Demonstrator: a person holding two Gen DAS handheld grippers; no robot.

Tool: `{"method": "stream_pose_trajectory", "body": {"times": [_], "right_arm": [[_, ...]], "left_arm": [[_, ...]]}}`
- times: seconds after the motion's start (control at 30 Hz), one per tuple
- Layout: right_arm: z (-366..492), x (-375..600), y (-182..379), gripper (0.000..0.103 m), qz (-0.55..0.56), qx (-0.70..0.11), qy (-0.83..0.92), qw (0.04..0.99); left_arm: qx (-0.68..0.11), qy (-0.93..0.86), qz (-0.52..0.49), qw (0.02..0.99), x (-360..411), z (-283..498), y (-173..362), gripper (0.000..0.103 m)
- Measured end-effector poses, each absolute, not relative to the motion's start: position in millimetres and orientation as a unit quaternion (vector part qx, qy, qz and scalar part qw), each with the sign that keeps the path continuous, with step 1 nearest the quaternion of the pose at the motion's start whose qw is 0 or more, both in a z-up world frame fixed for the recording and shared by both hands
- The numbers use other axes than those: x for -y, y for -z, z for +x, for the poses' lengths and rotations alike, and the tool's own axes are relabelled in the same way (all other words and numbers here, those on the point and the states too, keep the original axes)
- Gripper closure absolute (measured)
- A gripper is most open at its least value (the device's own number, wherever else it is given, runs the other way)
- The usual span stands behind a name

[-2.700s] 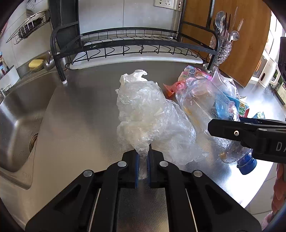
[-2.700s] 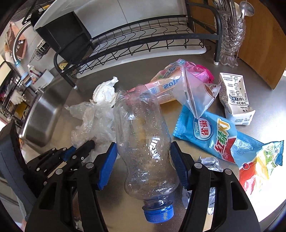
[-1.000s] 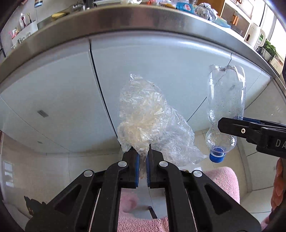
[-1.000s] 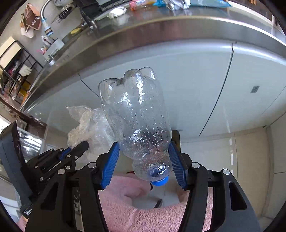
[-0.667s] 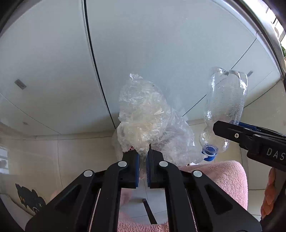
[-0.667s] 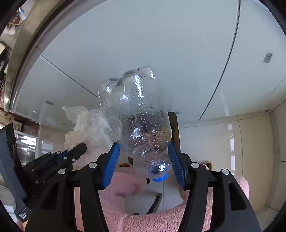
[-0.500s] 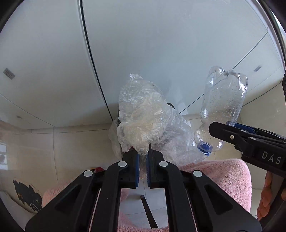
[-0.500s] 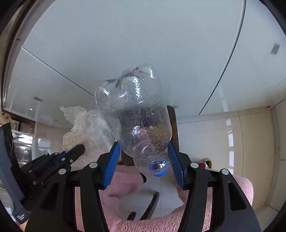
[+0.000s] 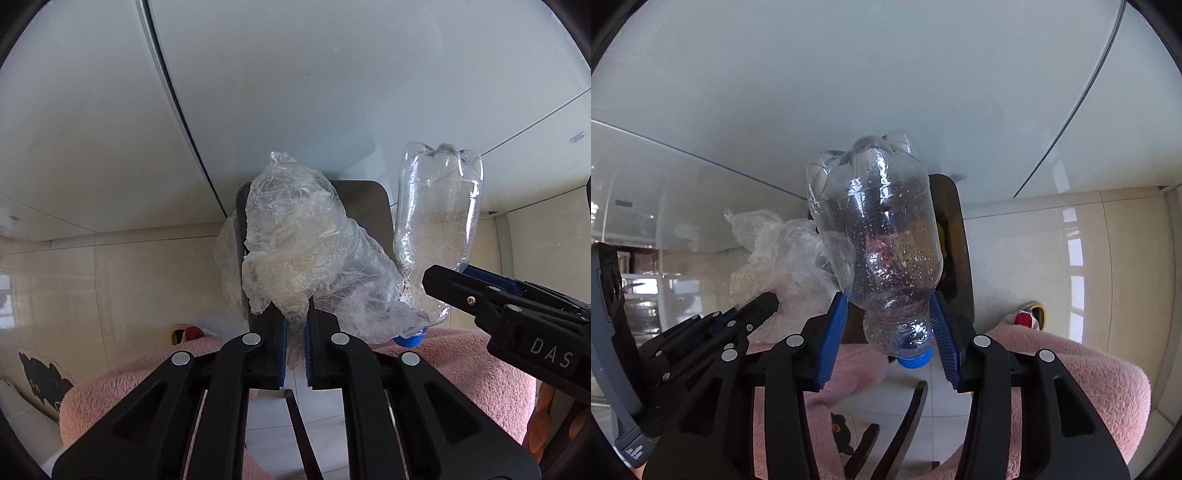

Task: Collect trash
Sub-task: 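Carry the plastic wrap and bottle down over the floor bin, then open both tools to drop the wrap and bottle into the bin, then raise both tools back toward the trash on the counter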

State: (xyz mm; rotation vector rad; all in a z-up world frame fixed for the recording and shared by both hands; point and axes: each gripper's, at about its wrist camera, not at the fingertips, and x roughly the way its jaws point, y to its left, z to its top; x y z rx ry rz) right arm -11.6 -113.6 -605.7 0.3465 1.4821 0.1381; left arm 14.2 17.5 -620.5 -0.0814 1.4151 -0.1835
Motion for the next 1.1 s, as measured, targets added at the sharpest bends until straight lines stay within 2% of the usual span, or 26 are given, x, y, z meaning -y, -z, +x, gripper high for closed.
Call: {"method": "stream_pose_trajectory", "body": {"times": [0.07, 0.1, 0.13, 0.2, 0.33, 0.57, 0.73, 0.9, 1.1], "right_arm": [[-8, 112, 608, 0.057, 0.161, -0.675, -0.064, 0.717], [-7, 110, 603, 0.056, 0.165, -0.676, -0.061, 0.716], [-7, 112, 605, 0.055, 0.170, -0.673, -0.056, 0.718], [-5, 115, 603, 0.043, 0.179, -0.672, -0.048, 0.717], [-1, 117, 599, 0.040, 0.192, -0.670, -0.043, 0.716], [-6, 122, 590, 0.037, 0.199, -0.663, -0.040, 0.721], [-10, 132, 567, 0.034, 0.207, -0.648, -0.040, 0.732], [-22, 145, 517, 0.019, 0.207, -0.608, -0.034, 0.766], [-36, 168, 435, 0.007, 0.203, -0.546, -0.036, 0.812]], "left_arm": [[-0.651, 0.080, -0.042, 0.753, -22, 17, 621, 0.077], [-0.650, 0.081, -0.045, 0.754, -23, 17, 621, 0.063], [-0.648, 0.081, -0.046, 0.756, -24, 17, 619, 0.057], [-0.648, 0.082, -0.045, 0.755, -24, 17, 618, 0.053], [-0.644, 0.082, -0.048, 0.759, -25, 13, 614, 0.039], [-0.628, 0.083, -0.042, 0.773, -25, 9, 595, 0.035], [-0.605, 0.084, -0.034, 0.791, -29, 3, 566, 0.025], [-0.577, 0.084, -0.029, 0.812, -33, -4, 521, 0.020], [-0.527, 0.115, -0.028, 0.842, -25, -13, 448, 0.018]]}}
